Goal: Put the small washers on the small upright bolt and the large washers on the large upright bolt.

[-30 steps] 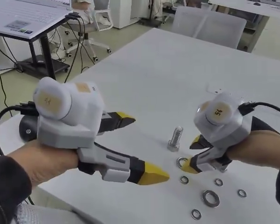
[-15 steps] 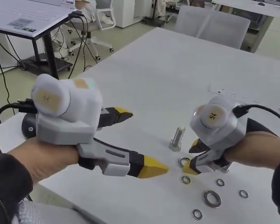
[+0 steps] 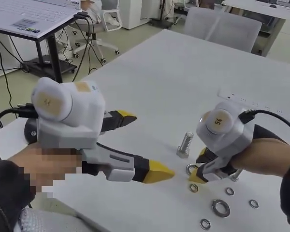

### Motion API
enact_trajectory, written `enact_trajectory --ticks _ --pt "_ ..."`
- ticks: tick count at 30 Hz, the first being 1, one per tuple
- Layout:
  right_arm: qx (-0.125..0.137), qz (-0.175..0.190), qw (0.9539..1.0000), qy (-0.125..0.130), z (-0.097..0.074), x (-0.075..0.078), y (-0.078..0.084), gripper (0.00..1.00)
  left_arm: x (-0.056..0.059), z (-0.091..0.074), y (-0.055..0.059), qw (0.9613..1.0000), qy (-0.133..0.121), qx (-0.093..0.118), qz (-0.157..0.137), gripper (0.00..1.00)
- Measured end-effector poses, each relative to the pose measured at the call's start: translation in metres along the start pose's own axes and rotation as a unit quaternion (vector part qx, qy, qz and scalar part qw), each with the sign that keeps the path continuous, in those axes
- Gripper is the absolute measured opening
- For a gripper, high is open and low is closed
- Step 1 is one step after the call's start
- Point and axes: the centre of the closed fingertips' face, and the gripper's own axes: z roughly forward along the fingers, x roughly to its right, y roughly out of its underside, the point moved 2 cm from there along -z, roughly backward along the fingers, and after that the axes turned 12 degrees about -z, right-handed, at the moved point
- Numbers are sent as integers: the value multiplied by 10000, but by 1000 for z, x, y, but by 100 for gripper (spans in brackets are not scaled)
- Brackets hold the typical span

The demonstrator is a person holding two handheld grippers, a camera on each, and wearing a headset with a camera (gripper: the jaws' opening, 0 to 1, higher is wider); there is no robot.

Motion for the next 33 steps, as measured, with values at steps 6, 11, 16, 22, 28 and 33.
enact_trajectory --ticks 6,11,16,22,28,33 --pt "-35 126 9998 -160 1 -1 0 28 1 -1 1 10000 -1 5 -14 89" --pt "-178 73 9995 -245 1 1 1 28 2 -1 1 10000 -10 11 -20 89" --pt "-274 -16 9993 -270 0 2 2 30 1 -2 2 10000 -22 13 -27 88" --pt "-291 2 9992 -269 1 6 1 30 0 -4 1 10000 -53 47 -35 88" --pt "-331 152 9985 -419 3 9 2 30 -1 -5 2 10000 -67 40 -40 88" --pt "-381 198 9975 -565 3 8 2 29 -1 -5 1 9999 -93 66 -54 88"
